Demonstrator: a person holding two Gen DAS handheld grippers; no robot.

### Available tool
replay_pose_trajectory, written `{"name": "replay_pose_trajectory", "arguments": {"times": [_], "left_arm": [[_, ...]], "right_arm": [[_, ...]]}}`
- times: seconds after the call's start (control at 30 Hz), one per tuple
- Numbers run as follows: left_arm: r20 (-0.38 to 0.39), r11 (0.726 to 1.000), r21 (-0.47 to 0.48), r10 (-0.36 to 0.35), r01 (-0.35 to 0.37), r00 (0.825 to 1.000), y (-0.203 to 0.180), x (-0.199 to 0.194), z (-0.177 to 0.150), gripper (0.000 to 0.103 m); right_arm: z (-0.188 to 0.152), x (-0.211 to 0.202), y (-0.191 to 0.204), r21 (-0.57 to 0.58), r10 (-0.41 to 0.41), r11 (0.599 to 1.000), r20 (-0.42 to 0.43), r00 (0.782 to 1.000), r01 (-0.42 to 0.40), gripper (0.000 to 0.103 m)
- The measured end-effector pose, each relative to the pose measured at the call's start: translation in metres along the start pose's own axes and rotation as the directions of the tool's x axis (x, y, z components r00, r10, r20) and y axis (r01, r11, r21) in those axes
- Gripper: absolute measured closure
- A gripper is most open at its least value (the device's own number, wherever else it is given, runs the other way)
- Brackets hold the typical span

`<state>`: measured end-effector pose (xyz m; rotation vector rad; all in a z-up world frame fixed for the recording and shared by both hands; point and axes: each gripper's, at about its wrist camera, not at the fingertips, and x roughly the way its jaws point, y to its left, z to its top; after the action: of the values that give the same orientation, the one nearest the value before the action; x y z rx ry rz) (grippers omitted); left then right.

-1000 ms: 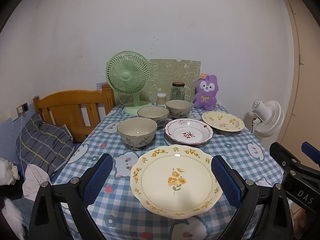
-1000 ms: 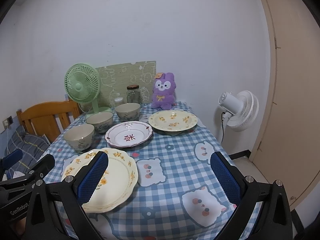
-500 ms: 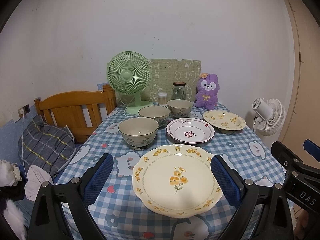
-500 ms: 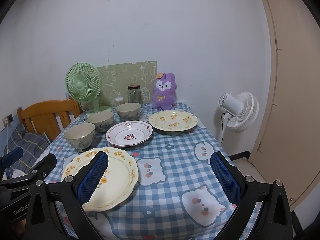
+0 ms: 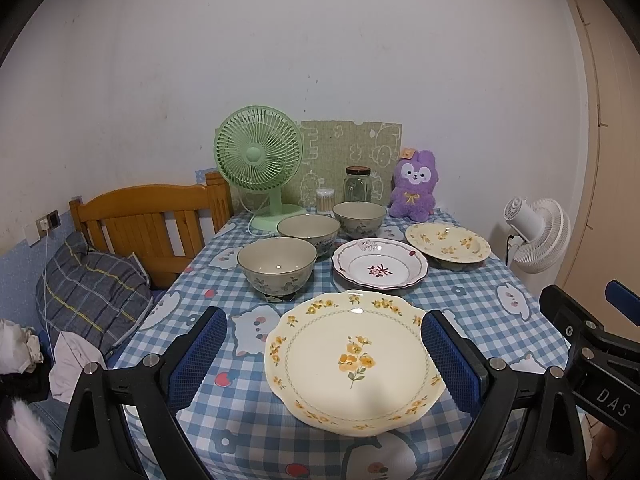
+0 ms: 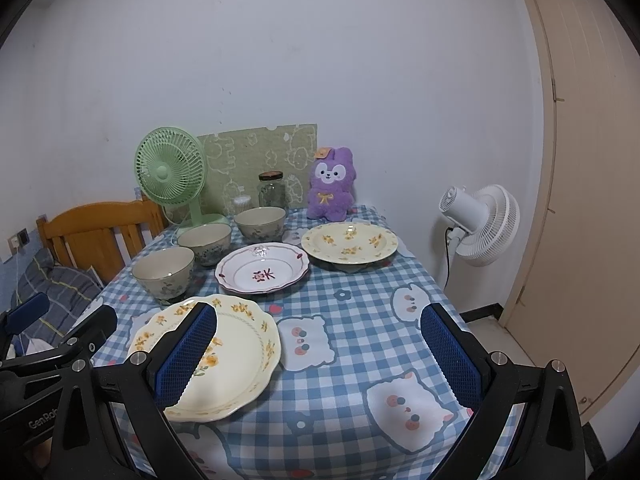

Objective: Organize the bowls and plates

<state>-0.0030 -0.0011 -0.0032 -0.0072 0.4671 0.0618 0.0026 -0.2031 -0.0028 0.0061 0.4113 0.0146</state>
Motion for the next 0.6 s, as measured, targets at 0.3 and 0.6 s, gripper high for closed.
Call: {"name": "replay_pose_trajectory", "arguments": {"times": [0.3, 0.6], "left_arm": [[0.001, 1.0, 0.0, 0.0, 0.0, 1.0, -0.0006, -0.001, 0.0006, 0.005], [0.005, 1.0, 0.001, 0.01, -0.01, 1.0, -0.0017, -0.001, 0.0039, 0.006]], "right_arm": [[-0.0006, 0.0001, -0.0004, 0.002, 0.0, 1.0, 0.001, 1.0, 0.0, 0.0], [-0.0013, -0.0003, 0.0035, 0.001, 0.009, 1.0, -0.004, 1.0, -0.009, 0.0]]}}
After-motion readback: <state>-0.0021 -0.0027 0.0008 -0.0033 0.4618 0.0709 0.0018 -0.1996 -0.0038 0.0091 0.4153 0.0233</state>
